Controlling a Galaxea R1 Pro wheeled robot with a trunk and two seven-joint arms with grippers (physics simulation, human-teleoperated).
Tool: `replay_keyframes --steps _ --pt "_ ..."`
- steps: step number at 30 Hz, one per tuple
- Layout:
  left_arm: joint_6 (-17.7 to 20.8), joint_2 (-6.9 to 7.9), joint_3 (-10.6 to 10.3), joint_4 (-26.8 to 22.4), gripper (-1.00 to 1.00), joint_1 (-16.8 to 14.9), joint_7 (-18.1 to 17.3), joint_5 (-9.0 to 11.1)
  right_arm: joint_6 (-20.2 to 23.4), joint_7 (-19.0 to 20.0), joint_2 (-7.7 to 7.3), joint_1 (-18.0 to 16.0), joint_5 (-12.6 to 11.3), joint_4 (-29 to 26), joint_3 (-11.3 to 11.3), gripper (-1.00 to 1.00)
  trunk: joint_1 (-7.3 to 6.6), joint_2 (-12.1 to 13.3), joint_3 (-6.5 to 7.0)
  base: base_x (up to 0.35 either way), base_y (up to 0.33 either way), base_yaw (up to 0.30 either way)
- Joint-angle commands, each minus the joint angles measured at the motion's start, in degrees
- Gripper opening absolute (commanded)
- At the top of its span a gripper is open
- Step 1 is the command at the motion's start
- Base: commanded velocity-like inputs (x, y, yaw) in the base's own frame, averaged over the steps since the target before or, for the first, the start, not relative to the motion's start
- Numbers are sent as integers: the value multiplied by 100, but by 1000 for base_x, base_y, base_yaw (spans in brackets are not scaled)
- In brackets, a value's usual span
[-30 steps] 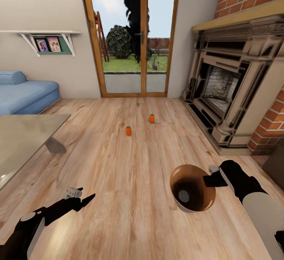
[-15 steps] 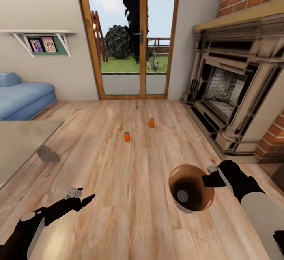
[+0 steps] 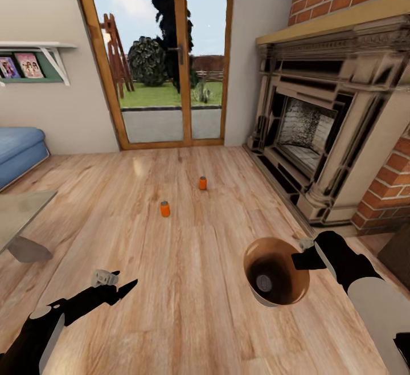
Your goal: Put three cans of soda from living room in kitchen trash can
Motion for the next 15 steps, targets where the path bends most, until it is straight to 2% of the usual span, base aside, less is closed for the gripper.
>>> replay_keyframes --steps 1,8,15 --pt "-1 0 -1 6 100 0 0 0 16 18 0 -3 -121 -2 -6 -100 0 0 2 326 0 -148" --pt "-6 7 2 187 100 0 -3 30 16 16 5 -3 -122 -2 -4 -100 0 0 5 323 48 -51" --pt "1 9 2 226 100 0 -8 26 16 16 43 -3 -117 -2 -9 -100 0 0 5 272 174 -4"
